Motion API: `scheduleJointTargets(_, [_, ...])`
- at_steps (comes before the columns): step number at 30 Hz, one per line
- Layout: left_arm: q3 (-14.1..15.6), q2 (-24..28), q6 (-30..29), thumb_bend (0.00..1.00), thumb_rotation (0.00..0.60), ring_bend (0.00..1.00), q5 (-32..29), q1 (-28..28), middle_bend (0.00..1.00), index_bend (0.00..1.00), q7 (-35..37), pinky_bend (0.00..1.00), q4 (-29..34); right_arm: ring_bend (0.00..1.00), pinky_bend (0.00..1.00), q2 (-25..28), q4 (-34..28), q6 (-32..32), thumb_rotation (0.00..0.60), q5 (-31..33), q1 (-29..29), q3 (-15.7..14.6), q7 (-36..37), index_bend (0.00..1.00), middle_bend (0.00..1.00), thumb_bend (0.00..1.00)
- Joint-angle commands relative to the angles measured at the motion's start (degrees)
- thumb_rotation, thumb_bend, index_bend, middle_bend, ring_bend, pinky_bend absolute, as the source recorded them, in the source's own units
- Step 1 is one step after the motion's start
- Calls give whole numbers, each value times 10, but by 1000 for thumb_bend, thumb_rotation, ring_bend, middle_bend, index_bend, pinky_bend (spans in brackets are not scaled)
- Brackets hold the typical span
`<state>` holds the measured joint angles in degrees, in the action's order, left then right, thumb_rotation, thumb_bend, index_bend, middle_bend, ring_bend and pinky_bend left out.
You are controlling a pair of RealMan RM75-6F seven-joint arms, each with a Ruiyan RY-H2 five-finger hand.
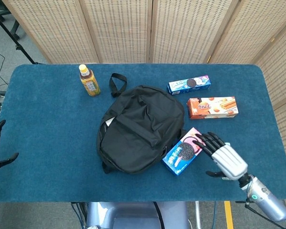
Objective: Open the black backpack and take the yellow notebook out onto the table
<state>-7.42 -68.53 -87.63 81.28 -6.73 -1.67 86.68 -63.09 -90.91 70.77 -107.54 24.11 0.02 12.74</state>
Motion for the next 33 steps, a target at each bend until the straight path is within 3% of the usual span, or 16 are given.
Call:
scheduleJointTargets(1, [-3,0,4,0,600,0,-4,-1,0,90,7,56,-2,0,0,-27,-35,-43,600,-13,36,5,-38,53,0,0])
scheduleJointTargets(11, [-7,3,9,0,600,0,-10,-3,0,90,17,56,-7,0,0,-88,-73,-121,600,20,79,9,-94,115,0,0])
scheduleJointTargets(16, [-9,3,12,0,600,0,-17,-3,0,90,21,56,-8,0,0,-161,-58,-174,600,75,111,42,-169,129,0,0])
scheduleJointTargets(23, [-11,3,17,0,600,0,-26,-2,0,89,25,56,-9,0,0,-218,-33,-185,600,140,116,58,-244,181,3,8])
scheduleJointTargets(25, [-12,3,18,0,600,0,-27,-2,0,90,25,56,-9,0,0,-221,-39,-189,600,156,117,60,-248,230,10,50])
scheduleJointTargets(29, [-13,4,17,0,600,0,-28,-2,0,89,27,56,-9,17,11,-231,-45,-177,600,173,119,67,-261,315,92,247])
scheduleJointTargets(33, [-13,5,16,0,600,0,-28,-1,0,89,29,56,-8,125,151,-248,-37,-164,600,188,122,75,-268,401,192,498])
